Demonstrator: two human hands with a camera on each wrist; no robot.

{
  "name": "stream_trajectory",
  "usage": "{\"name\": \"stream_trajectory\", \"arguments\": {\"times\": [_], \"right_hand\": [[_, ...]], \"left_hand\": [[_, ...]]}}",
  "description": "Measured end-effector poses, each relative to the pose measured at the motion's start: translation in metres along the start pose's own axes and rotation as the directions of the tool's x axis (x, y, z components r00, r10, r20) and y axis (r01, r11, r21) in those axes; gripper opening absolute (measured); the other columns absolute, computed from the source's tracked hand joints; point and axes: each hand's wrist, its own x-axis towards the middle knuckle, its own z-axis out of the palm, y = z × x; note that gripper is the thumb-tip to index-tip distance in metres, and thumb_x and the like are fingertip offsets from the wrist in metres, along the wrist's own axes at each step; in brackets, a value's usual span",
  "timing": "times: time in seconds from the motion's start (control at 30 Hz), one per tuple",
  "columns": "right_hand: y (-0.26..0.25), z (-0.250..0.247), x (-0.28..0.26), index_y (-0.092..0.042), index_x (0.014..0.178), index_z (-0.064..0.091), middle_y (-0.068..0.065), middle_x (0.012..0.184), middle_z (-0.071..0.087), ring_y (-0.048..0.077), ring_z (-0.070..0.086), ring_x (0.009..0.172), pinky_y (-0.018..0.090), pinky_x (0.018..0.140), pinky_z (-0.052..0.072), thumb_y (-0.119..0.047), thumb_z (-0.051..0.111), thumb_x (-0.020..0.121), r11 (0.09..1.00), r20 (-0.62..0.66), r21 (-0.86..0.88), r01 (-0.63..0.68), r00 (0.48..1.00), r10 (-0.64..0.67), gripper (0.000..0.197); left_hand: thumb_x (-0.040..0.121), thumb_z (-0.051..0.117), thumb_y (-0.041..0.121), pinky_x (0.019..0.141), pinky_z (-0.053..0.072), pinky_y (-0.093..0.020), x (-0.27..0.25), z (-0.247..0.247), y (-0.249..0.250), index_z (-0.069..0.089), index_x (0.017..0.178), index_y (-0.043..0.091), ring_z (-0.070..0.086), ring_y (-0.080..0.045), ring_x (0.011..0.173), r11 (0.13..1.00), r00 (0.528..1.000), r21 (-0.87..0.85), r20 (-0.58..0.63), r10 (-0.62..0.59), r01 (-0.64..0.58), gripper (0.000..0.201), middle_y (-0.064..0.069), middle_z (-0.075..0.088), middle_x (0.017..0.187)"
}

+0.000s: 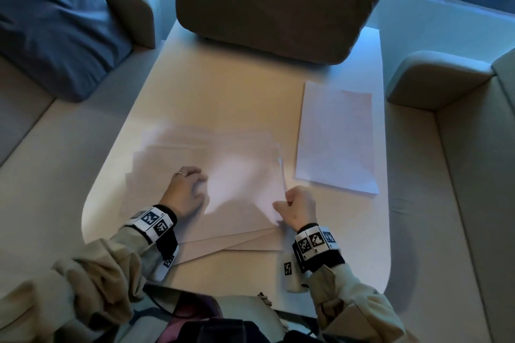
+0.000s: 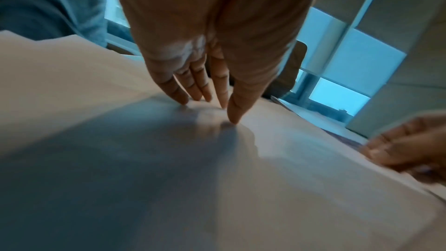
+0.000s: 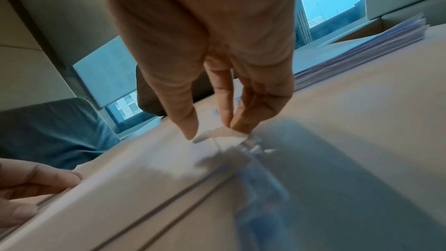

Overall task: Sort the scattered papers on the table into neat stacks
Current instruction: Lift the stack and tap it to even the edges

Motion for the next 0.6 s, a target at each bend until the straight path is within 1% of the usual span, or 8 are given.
{"name": "stream_trajectory", "arguments": {"times": [0.07,0.17,0.27,0.33,0.43,0.5,0.57,0.6], "right_hand": [[-0.004,0.004,-0.003,-0.004,0.093,0.057,0.007,0.101,0.049,0.020,0.051,0.082,0.019,0.073,0.037,-0.011,0.068,0.072,1.000,-0.034,0.017,-0.017,0.999,0.017,0.024],[-0.010,0.010,-0.014,-0.007,0.096,0.051,0.003,0.101,0.043,0.020,0.051,0.084,0.021,0.074,0.038,-0.003,0.064,0.074,0.998,-0.055,0.017,0.055,0.997,-0.054,0.026],[-0.015,0.015,-0.020,-0.015,0.080,0.044,0.004,0.100,0.044,0.020,0.051,0.085,0.018,0.072,0.040,0.007,0.060,0.072,0.978,-0.050,0.010,0.208,0.977,-0.208,0.028],[-0.021,0.023,-0.022,-0.023,0.062,0.035,0.005,0.093,0.047,0.023,0.051,0.081,0.015,0.067,0.038,0.016,0.054,0.062,0.944,-0.001,-0.016,0.328,0.945,-0.328,0.043],[-0.027,0.034,-0.022,-0.029,0.058,0.027,-0.003,0.065,0.040,0.024,0.045,0.065,0.029,0.059,0.034,0.019,0.047,0.051,0.925,0.009,0.015,0.379,0.925,-0.379,0.052],[-0.032,0.034,-0.025,-0.020,0.081,0.048,-0.003,0.070,0.047,0.022,0.046,0.070,0.031,0.065,0.040,0.012,0.050,0.066,0.960,-0.020,0.052,0.274,0.962,-0.273,0.036],[-0.033,0.029,-0.023,-0.019,0.121,0.050,0.002,0.093,0.058,0.021,0.052,0.085,0.029,0.080,0.045,0.003,0.052,0.078,0.980,0.002,0.119,0.158,0.987,-0.160,0.048],[-0.033,0.026,-0.022,-0.019,0.126,0.051,0.003,0.100,0.059,0.019,0.052,0.090,0.028,0.083,0.043,-0.001,0.053,0.082,0.983,0.040,0.121,0.138,0.989,-0.144,0.048]], "left_hand": [[0.078,0.063,0.005,0.107,0.028,-0.027,0.000,0.000,0.000,0.060,0.120,0.011,0.037,-0.029,0.125,0.999,0.999,0.033,0.048,-0.002,0.000,0.042,-0.007,0.040,0.134],[0.081,0.062,0.010,0.108,0.025,-0.028,0.002,-0.004,0.000,0.055,0.126,0.013,0.032,-0.029,0.127,0.997,0.995,0.079,0.097,-0.006,-0.001,0.046,-0.006,0.035,0.138],[0.079,0.065,0.013,0.108,0.026,-0.028,0.001,-0.008,-0.001,0.057,0.124,0.013,0.034,-0.030,0.126,0.998,0.993,0.067,0.116,0.010,-0.018,0.046,-0.007,0.036,0.137],[0.075,0.064,0.023,0.107,0.027,-0.030,0.001,-0.011,-0.002,0.058,0.123,0.009,0.036,-0.032,0.125,0.997,0.990,0.068,0.140,0.019,-0.029,0.050,-0.010,0.038,0.136],[0.068,0.058,0.032,0.105,0.029,-0.032,0.004,-0.014,-0.006,0.059,0.117,0.003,0.039,-0.035,0.124,0.994,0.983,0.105,0.180,0.025,-0.045,0.058,-0.014,0.041,0.134],[0.063,0.054,0.032,0.106,0.027,-0.028,0.006,-0.016,-0.010,0.062,0.114,0.005,0.041,-0.031,0.125,0.997,0.984,0.066,0.176,0.031,-0.044,0.059,-0.013,0.045,0.132],[0.064,0.053,0.031,0.106,0.026,-0.025,0.007,-0.018,-0.012,0.063,0.114,0.007,0.042,-0.026,0.125,0.998,0.984,0.020,0.171,0.055,-0.059,0.057,-0.010,0.046,0.131],[0.067,0.057,0.029,0.105,0.026,-0.023,0.005,-0.021,-0.012,0.063,0.115,0.007,0.042,-0.025,0.125,0.998,0.983,0.003,0.171,0.061,-0.063,0.053,-0.009,0.046,0.131]]}}
